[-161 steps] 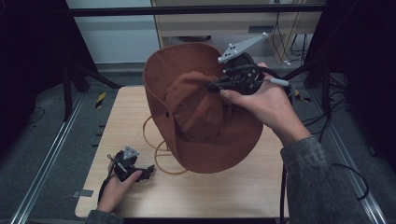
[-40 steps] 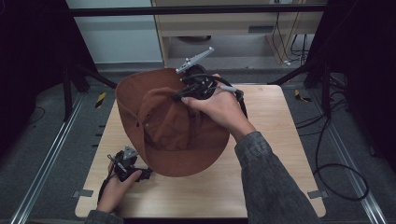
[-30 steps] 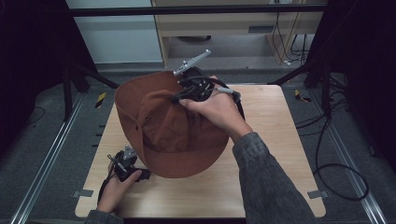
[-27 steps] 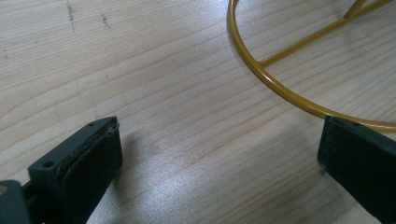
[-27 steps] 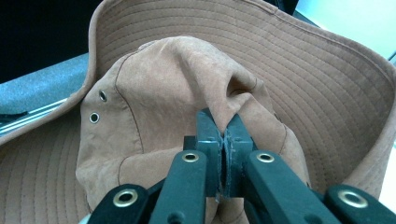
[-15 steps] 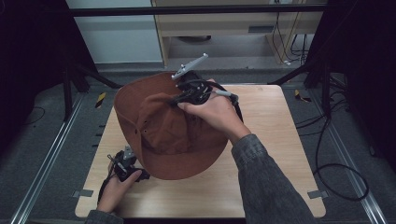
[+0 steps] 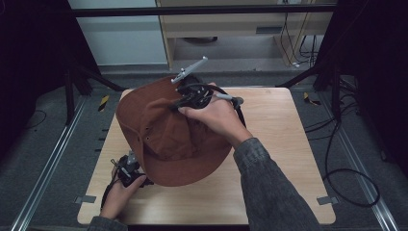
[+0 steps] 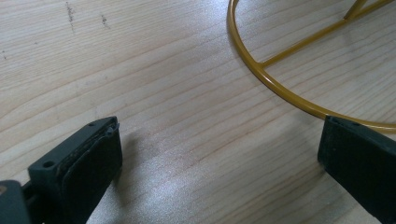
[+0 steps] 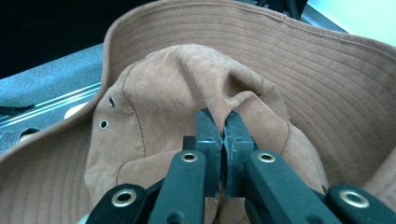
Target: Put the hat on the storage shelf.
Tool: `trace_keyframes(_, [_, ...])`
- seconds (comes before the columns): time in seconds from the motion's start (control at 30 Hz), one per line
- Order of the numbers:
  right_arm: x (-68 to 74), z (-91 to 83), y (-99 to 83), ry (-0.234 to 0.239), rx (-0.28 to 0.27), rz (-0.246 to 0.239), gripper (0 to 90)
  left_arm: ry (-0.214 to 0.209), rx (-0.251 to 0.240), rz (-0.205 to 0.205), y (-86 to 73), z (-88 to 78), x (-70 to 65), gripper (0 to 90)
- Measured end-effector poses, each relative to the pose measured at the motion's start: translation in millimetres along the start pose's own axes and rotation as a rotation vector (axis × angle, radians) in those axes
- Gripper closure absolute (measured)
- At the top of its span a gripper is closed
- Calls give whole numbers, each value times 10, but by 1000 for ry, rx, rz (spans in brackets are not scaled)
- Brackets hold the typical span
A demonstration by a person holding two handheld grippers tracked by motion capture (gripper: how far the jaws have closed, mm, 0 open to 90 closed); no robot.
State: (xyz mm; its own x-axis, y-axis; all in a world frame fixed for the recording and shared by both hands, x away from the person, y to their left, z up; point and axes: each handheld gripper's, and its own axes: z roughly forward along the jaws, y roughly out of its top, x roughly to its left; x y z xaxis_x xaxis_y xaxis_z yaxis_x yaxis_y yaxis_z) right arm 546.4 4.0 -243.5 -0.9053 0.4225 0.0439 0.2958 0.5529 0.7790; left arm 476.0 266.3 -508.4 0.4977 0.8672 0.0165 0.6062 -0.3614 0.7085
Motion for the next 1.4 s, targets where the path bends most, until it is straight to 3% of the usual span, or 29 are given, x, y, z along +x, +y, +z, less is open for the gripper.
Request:
trace_keyframes(0.73, [-83,45,-28,-6,-16,34,844,0,0,1,0,0,0,0])
trace_keyframes(1.2, [-6,5,-30,-7,-36,14,563,0,0,0,0,0,0,0])
trace_keyframes(1.4, [-3,-23,-33,-43,-56,15,414,0,0,1,0,0,0,0])
